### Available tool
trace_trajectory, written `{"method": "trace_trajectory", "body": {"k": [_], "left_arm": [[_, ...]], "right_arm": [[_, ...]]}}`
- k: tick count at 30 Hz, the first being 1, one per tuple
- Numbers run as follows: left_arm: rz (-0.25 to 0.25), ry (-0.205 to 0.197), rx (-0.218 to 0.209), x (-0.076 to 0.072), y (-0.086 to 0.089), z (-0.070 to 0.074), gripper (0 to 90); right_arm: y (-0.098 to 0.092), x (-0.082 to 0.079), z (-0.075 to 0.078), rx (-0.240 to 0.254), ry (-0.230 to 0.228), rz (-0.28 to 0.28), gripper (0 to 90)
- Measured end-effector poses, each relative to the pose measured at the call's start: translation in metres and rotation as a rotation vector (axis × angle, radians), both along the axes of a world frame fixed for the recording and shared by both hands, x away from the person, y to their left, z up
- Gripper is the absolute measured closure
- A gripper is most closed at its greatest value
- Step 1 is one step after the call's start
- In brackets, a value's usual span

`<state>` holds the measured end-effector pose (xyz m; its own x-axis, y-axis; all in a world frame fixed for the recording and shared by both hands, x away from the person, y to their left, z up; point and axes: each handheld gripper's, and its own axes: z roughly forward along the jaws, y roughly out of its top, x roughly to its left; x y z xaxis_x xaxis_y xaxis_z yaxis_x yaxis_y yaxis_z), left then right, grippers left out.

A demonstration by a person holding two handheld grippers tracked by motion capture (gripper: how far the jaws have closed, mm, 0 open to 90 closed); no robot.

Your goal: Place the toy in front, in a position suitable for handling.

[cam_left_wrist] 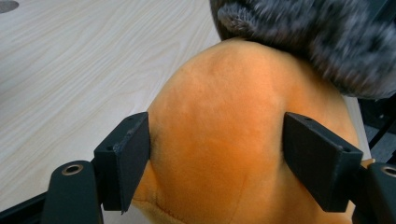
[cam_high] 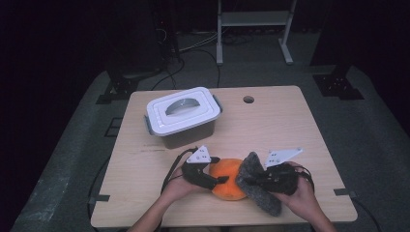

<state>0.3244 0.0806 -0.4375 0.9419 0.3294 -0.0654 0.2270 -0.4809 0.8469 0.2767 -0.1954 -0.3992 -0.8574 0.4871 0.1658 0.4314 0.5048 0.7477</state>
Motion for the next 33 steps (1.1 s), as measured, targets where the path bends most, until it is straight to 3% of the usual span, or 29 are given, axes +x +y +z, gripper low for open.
{"method": "trace_trajectory", "body": {"k": [3,8,11,16,20,22,25,27,28,29,33], "left_arm": [[-0.015,-0.011,0.002,-0.001,0.001,0.000,24.9],[-0.080,-0.063,0.005,-0.007,-0.002,0.001,25.0],[-0.120,-0.109,0.018,-0.014,-0.007,0.003,25.0],[-0.135,-0.121,0.031,-0.016,-0.005,0.004,25.0],[-0.139,-0.115,0.017,-0.017,-0.003,0.003,24.9],[-0.150,-0.140,0.033,-0.021,-0.005,0.005,24.9],[-0.167,-0.172,0.055,-0.024,-0.007,0.006,24.8],[-0.173,-0.185,0.061,-0.024,-0.006,0.005,24.9],[-0.172,-0.185,0.060,-0.024,-0.006,0.005,24.8],[-0.169,-0.181,0.059,-0.023,-0.006,0.004,23.1],[-0.131,-0.122,0.035,-0.018,-0.004,0.007,13.7]], "right_arm": [[-0.008,0.004,-0.004,0.019,0.028,-0.012,79.6],[-0.030,0.008,-0.005,0.026,0.042,-0.103,79.6],[-0.025,0.008,0.003,0.102,0.044,-0.073,79.5],[-0.011,0.009,0.001,0.071,0.038,-0.028,79.5],[-0.027,0.011,-0.008,0.071,0.064,-0.060,79.5],[-0.036,0.010,-0.013,0.072,0.084,-0.079,79.5],[-0.039,0.009,-0.011,0.095,0.096,-0.078,79.3],[-0.032,0.009,-0.004,0.138,0.085,-0.063,78.8],[-0.026,0.009,-0.001,0.146,0.075,-0.048,78.6],[-0.017,0.011,0.000,0.120,0.060,-0.037,78.6],[-0.011,0.012,-0.006,0.098,0.068,-0.032,78.8]]}}
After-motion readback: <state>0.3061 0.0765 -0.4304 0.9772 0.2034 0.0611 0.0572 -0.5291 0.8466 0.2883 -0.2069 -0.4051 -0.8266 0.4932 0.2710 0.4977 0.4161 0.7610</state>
